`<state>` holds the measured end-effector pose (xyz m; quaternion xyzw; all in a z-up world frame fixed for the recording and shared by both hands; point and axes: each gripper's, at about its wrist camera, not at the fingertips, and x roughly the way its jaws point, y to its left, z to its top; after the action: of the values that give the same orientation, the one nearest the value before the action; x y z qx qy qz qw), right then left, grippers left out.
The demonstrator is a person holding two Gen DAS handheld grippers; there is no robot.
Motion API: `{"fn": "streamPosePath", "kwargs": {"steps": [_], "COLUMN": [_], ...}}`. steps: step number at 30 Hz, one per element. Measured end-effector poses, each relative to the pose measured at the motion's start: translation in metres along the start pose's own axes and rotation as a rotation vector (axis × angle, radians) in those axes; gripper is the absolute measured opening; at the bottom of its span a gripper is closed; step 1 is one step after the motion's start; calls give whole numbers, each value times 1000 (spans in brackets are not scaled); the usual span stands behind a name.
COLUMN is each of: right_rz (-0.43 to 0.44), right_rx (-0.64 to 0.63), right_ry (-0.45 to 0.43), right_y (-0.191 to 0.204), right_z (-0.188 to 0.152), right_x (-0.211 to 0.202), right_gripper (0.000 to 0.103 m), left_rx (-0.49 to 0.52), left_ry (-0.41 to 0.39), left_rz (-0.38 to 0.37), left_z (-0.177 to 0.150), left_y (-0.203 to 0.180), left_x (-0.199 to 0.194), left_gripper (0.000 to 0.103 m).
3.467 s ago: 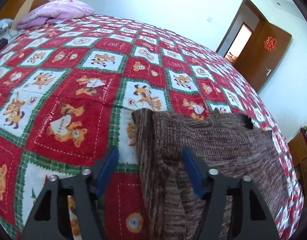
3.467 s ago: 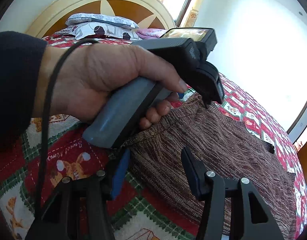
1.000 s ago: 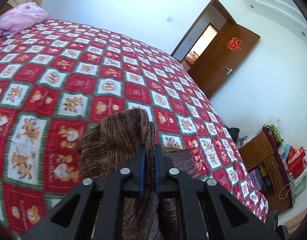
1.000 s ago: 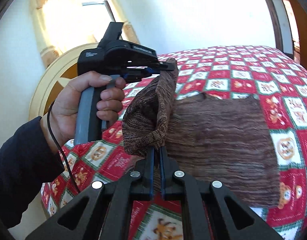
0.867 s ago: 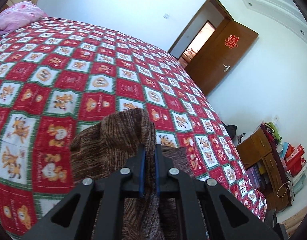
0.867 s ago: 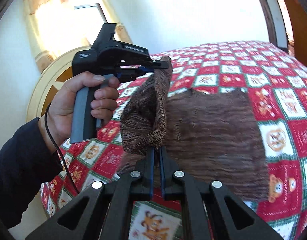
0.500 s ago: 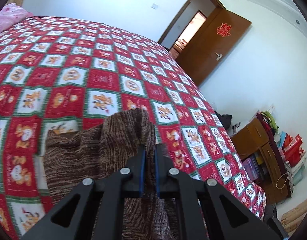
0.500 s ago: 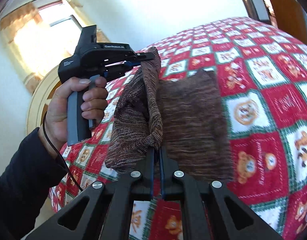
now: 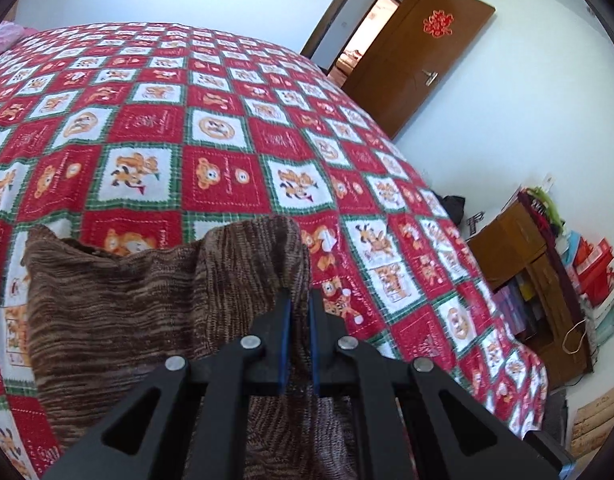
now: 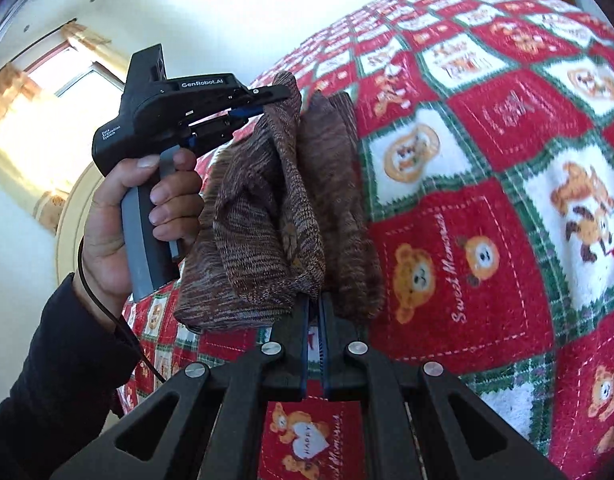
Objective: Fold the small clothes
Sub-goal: 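Lift the held side edge with both grippers and fold it over the sweater, then open both grippers and withdraw them from the folded sweater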
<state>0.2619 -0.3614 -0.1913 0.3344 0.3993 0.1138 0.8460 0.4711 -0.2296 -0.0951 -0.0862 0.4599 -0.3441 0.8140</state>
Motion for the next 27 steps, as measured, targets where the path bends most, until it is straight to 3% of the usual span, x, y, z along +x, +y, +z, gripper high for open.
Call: {"fn": "streamPosePath", "kwargs": {"steps": [4,8,9,11,12,13,15,18,20,21,22,25,27], "right_rz": [-14,-118,-153,-137,-105,-78,-42,-42,-63,-103,-126,-156,-169], "right_rx": [47,65,51,30,16,-2,-64,-169,-202,-198,-178,-71,-44], "right_ry": [-5,-87,-121,-152,-167,-178,-178,-134,-99,-81,-53,-22,-19], "right_y": [-15,-29,-27,-21,-12,-4,14,42,47,45,40,13,-1], "right_z": [-1,-1,0,4,6,8,11,15,18,19,20,18,13], "right_x": [-8,-30,-37,-42,-44,-43,-38,-15,2,10,16,16,6], "right_gripper": [4,6,12,37,56,61,61,61,58,27,3,3,2], "left_rx": [27,96,113,141,158,176,204,231,254,266,288,368,380], "left_ry": [-18,-94,-109,-141,-149,-171,-190,-198,-184,-176,-177,-187,-190], "left_rz": [37,50,65,105,135,171,223,286,309,317,337,400,402], "left_z": [-7,-17,-21,-33,-41,-53,-74,-97,-111,-117,-124,-137,-141], "left_y": [-8,-16,-15,-12,-10,-5,4,15,19,19,18,12,11], "left_x": [1,-25,-33,-48,-55,-65,-77,-80,-78,-75,-73,-67,-68], "left_gripper": [11,20,26,40,48,54,60,61,62,65,67,70,72]}}
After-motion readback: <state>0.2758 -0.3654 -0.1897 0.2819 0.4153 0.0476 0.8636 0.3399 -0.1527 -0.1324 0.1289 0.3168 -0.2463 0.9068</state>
